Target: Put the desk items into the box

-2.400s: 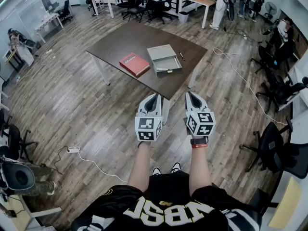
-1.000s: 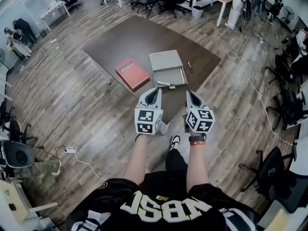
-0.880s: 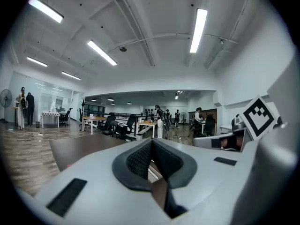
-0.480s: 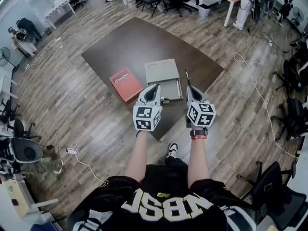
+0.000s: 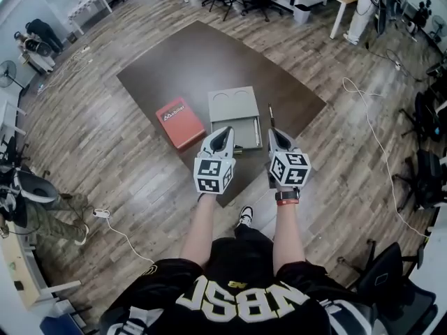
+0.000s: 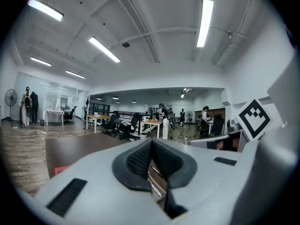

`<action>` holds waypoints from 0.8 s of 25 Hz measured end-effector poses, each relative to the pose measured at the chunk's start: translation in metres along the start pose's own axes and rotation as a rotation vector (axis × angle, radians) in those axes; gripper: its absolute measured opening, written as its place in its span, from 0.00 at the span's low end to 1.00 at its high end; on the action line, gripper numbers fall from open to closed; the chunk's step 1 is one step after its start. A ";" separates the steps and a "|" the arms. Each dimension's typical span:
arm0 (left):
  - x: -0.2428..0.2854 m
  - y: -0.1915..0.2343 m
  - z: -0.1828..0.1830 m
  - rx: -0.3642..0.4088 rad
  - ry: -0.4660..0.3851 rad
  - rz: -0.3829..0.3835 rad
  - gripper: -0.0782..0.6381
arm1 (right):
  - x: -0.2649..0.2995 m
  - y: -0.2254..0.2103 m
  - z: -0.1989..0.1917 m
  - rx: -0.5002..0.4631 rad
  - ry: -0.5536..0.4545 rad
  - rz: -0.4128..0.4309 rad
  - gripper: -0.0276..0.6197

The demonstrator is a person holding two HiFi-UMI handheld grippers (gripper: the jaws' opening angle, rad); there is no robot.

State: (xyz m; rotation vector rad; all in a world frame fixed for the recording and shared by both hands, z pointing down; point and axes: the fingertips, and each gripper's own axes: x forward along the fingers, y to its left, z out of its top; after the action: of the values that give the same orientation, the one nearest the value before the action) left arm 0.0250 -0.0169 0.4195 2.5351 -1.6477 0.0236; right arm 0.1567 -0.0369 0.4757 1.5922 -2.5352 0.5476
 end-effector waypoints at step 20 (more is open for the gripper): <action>0.146 0.048 -0.036 -0.026 0.109 -0.112 0.13 | 0.122 -0.078 -0.022 0.005 0.172 -0.075 0.06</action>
State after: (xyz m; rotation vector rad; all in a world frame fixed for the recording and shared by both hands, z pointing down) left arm 0.0431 -0.1655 0.4705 2.5532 -1.4555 0.1269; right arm 0.1686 -0.1639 0.5481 1.5608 -2.3425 0.6526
